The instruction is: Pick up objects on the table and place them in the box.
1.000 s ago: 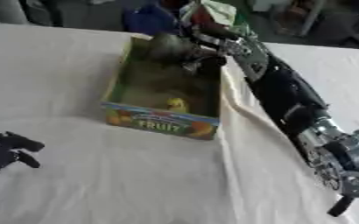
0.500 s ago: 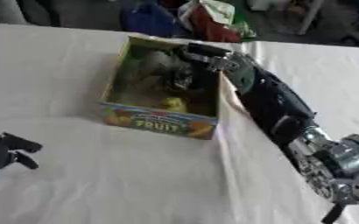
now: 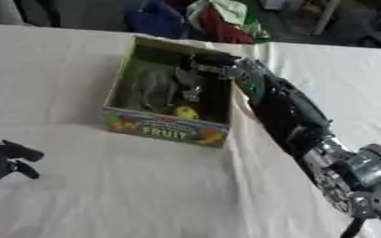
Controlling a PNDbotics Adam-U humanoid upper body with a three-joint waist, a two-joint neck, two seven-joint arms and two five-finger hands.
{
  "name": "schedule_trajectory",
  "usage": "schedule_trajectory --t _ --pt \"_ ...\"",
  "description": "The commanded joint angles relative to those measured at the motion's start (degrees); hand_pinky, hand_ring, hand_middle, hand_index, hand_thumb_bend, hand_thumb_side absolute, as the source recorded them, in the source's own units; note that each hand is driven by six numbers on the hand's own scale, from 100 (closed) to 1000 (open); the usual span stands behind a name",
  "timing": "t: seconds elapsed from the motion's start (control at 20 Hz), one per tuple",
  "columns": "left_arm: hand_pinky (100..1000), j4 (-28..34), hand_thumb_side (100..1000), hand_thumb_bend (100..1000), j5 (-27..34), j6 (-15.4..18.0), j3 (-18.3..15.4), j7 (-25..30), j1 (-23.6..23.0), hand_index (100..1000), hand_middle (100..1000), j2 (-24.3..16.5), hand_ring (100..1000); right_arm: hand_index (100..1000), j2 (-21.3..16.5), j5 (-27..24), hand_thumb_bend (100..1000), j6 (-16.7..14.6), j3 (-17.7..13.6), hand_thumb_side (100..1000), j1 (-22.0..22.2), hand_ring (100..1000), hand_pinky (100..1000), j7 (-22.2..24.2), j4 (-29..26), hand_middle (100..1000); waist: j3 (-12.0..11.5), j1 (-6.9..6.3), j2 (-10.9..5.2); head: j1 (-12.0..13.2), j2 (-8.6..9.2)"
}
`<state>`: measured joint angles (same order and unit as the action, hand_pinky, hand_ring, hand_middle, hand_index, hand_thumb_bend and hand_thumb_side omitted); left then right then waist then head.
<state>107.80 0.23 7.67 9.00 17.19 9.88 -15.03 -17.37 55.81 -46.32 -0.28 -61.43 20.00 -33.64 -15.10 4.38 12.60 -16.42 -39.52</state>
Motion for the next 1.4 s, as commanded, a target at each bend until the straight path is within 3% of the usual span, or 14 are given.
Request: schedule_trajectory --t 0.05,0.4,0.7,1.05,1.4 --pt "535 0.96 804 100 -0.11 0.08 -0.03 0.1 0.62 677 565 -0.03 700 887 -0.72 2.06 427 -5.65 0.38 934 -0.45 873 811 5.05 -0.54 760 0.14 -0.29 -0.81 -0.22 -0.19" --pt "535 0.91 805 100 -0.16 0.04 -0.08 0.03 0.57 678 565 -0.1 700 954 -1.72 4.52 552 -5.65 0.71 976 -0.95 899 836 3.98 -1.79 816 0.46 -0.21 -0.85 -0.19 -0.22" --pt "535 0.87 805 100 -0.24 0.0 -0.28 -0.19 0.51 677 565 -0.29 700 955 -3.55 1.43 502 -5.65 1.5 919 -1.85 901 837 1.91 -4.98 842 1.05 -0.03 -0.95 0.03 -0.14" --pt "536 1.0 803 100 -0.36 -0.01 -0.86 -0.92 0.41 677 566 -0.88 701 938 -7.6 -15.73 426 -5.65 3.14 735 -2.61 875 808 6.15 -12.53 832 2.67 0.11 -1.13 1.11 0.24" --pt "535 1.16 803 100 -0.64 -0.01 -1.93 -2.32 -0.26 677 567 -1.51 701 914 -13.99 -39.71 387 -5.65 2.24 504 -0.42 833 757 12.7 -22.83 792 5.74 -0.32 -1.5 3.29 0.57"
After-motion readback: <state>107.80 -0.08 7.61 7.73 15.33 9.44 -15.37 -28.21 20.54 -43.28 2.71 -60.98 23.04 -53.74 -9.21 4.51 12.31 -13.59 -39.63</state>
